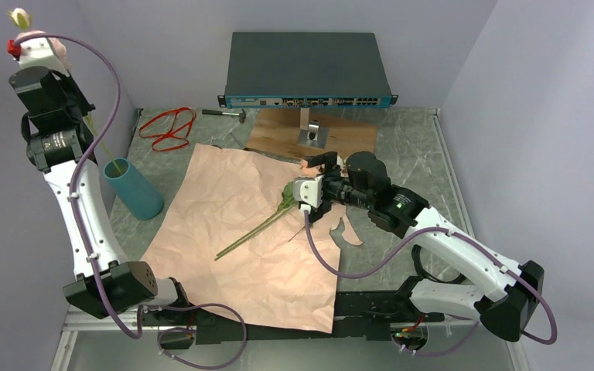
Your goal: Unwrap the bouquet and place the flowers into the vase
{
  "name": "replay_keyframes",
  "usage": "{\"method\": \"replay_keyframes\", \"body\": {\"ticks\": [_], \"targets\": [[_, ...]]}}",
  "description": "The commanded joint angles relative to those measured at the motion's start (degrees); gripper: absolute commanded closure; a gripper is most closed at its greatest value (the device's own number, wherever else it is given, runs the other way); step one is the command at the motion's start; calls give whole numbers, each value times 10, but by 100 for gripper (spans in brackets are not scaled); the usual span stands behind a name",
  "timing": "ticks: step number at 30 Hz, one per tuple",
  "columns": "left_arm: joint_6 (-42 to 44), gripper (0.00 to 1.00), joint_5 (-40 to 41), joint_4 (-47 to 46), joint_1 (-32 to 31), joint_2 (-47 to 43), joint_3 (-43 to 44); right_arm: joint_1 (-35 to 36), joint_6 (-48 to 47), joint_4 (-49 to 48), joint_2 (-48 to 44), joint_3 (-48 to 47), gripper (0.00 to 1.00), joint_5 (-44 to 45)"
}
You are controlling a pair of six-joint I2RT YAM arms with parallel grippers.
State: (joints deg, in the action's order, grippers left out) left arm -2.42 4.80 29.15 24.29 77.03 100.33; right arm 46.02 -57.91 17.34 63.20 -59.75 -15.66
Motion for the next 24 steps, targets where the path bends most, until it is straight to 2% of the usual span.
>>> {"method": "replay_keyframes", "body": {"ticks": [1,5,8,13,15,17,24], "targets": [[-14,91,2,-27,3,-11,-38,3,40,-6,-13,-14,0,-2],[-16,88,1,-23,3,-6,-75,3,53,-7,-14,-12,0,-1],[-17,79,-9,-15,3,-13,-91,3,62,-8,-12,-10,0,2],[-18,39,-24,18,3,-37,-106,3,81,-17,-9,-1,0,9],[-16,29,-28,42,3,-45,-106,3,89,-19,-7,3,0,8],[-13,23,-34,78,3,-54,-102,3,98,-19,-4,4,0,7],[-10,13,-90,165,3,-122,-110,3,149,-27,5,8,0,10]]}}
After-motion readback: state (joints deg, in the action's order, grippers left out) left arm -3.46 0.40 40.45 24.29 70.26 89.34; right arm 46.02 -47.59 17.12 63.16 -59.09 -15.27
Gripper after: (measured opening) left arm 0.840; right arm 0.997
